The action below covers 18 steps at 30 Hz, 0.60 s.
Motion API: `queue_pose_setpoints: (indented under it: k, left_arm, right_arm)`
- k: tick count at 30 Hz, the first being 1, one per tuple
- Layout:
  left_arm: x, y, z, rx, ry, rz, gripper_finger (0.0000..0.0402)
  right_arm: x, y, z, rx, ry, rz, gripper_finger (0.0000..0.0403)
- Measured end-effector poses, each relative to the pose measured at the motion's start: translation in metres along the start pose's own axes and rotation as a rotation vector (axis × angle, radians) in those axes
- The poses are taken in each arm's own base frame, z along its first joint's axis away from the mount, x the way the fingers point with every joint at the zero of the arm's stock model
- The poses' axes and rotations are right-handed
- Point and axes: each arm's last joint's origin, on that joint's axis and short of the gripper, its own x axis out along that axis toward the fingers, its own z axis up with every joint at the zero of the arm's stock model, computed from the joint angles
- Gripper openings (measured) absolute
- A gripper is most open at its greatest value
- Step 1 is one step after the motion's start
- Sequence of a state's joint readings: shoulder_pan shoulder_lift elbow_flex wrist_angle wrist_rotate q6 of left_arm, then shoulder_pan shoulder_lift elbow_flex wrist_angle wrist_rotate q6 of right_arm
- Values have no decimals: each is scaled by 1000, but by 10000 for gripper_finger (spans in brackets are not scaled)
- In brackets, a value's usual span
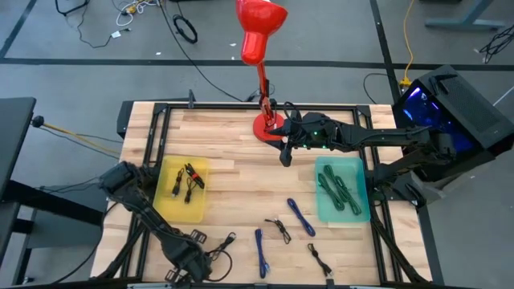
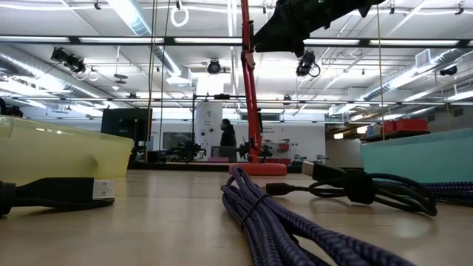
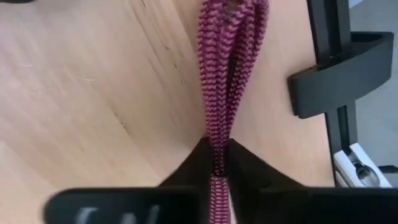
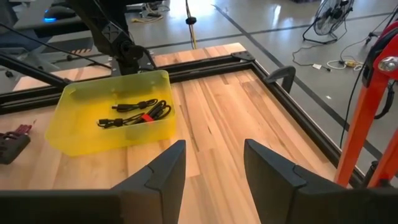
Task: Pick & Place USB Port
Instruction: Put the pink USB cable into the blue transparent bin
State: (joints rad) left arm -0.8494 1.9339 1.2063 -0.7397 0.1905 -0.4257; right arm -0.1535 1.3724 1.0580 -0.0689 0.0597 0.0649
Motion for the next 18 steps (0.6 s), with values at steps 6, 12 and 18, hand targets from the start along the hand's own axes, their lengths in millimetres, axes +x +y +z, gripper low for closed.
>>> queue_pose_setpoints:
  k: [6, 12, 18]
  left_arm:
    - [-5, 20, 9, -58, -20, 4, 18]
    - [-27, 47, 26, -120, -147, 114, 18]
    - [-77, 58, 39, -144, -326, 124, 17]
  right_arm:
    - [0, 0, 0, -20, -4, -3, 165]
    - [0, 0, -1, -32, 14, -4, 165]
    - [0, -1, -8, -76, 81, -7, 165]
